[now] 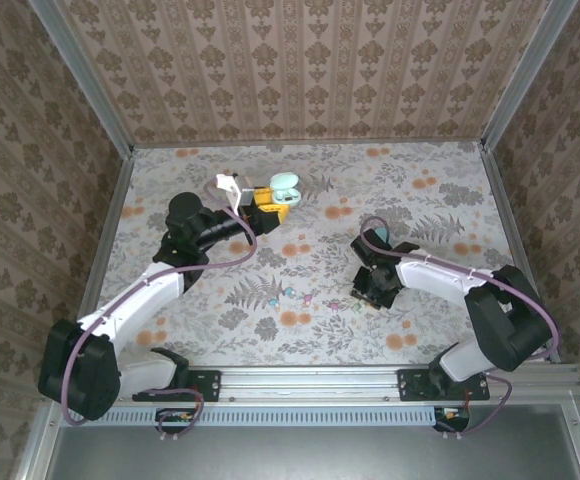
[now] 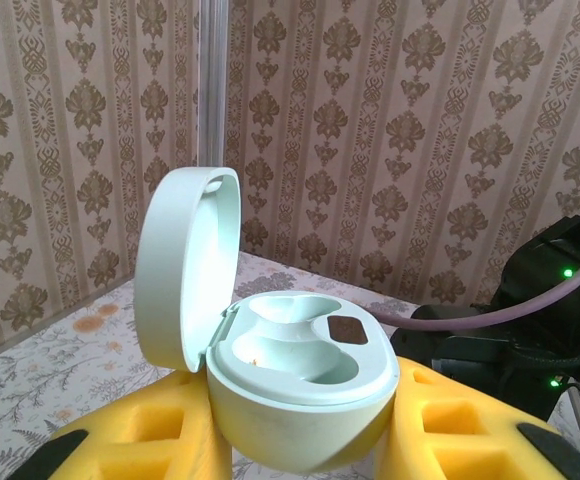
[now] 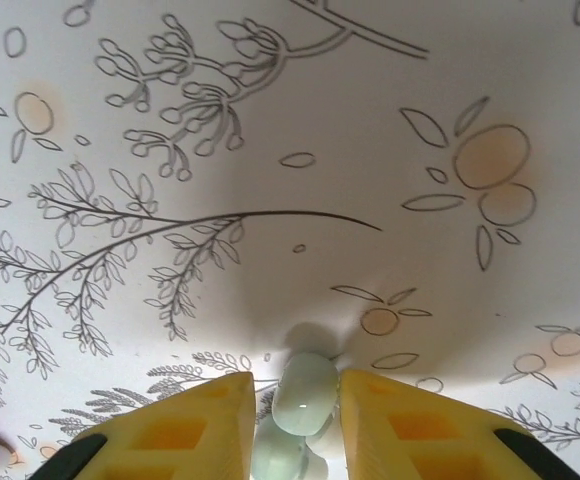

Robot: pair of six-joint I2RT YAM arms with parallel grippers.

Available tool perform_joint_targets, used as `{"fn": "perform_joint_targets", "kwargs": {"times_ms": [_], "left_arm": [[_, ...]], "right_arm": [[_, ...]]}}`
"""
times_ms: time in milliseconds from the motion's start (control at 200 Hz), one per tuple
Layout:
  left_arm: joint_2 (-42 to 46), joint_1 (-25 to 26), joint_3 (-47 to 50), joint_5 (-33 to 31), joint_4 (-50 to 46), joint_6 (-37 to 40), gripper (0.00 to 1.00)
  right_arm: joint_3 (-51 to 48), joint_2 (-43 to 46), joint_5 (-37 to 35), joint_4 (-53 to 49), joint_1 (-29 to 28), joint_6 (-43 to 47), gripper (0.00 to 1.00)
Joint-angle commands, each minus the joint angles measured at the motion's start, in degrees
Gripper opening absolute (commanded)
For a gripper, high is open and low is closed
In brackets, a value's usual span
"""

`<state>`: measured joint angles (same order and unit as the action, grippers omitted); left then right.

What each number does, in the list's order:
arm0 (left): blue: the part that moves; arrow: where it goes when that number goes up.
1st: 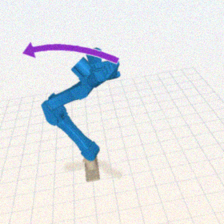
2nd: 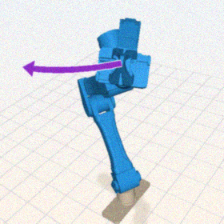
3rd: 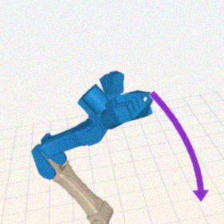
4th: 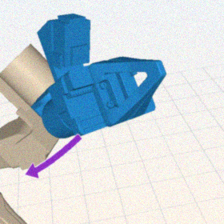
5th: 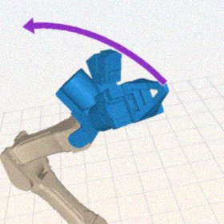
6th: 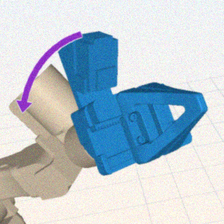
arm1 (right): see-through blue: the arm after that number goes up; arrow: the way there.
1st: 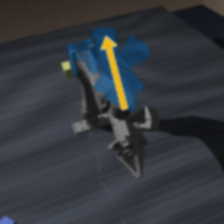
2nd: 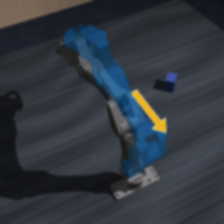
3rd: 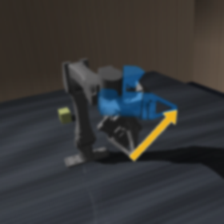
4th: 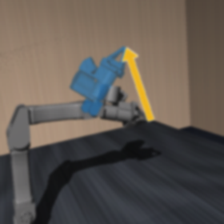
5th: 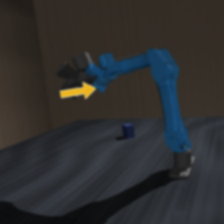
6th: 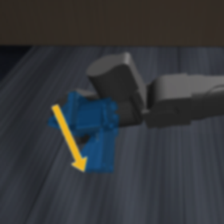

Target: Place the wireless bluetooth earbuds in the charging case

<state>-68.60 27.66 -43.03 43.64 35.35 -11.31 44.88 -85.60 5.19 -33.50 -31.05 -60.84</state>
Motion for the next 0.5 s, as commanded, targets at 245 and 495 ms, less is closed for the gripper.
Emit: {"fn": "perform_joint_targets", "kwargs": {"times_ms": [245, 495], "left_arm": [[1.44, -0.48, 0.46, -0.21, 0.15, 1.27, 0.29], [1.53, -0.46, 0.42, -0.13, -0.09, 1.2, 0.28]], "right_arm": [[4.04, -3.95, -2.97, -6.44, -1.36, 3.71, 0.27], [5.97, -5.63, -3.66, -7.81, -2.04, 4.9, 0.22]]}}
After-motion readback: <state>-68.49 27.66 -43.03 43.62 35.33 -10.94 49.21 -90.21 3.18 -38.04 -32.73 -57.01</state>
